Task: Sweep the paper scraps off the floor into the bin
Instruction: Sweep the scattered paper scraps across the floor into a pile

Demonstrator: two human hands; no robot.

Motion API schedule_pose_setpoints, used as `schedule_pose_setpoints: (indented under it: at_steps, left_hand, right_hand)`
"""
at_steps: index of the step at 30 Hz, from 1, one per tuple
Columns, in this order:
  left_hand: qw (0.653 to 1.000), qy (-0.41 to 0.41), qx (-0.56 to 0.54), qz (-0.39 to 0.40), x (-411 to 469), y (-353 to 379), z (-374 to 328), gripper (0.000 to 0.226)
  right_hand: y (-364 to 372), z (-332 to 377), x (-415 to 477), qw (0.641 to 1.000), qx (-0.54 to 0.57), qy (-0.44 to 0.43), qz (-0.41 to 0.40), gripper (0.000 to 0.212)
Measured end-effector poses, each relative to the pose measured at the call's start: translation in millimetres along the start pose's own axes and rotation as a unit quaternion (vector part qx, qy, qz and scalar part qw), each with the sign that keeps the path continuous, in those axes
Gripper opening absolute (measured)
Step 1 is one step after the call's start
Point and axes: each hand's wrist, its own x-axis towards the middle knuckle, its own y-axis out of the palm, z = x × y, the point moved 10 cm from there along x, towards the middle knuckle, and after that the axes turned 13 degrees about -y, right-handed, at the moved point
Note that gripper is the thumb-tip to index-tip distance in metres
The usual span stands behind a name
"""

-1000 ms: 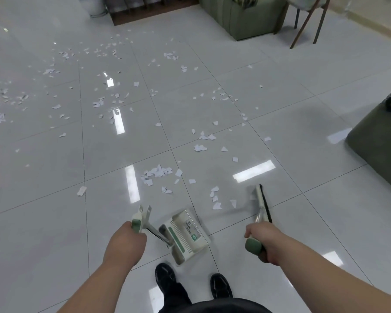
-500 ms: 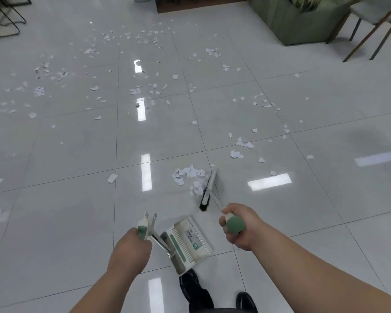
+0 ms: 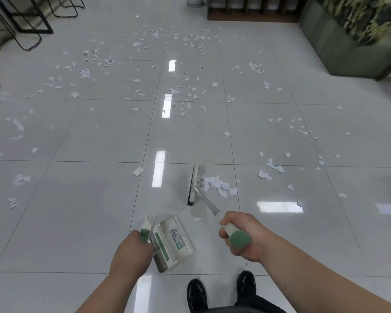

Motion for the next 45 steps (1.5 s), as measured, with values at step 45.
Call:
schedule_pose_setpoints:
  at_steps: [45]
  left_hand:
    - [0.978,-0.152,-0.139,-0.036,21.5,-35.6,55.6,0.016]
  right_hand:
    - [20.0,63.5,92.8,0.997,0.021,0.037,0.059,0.041]
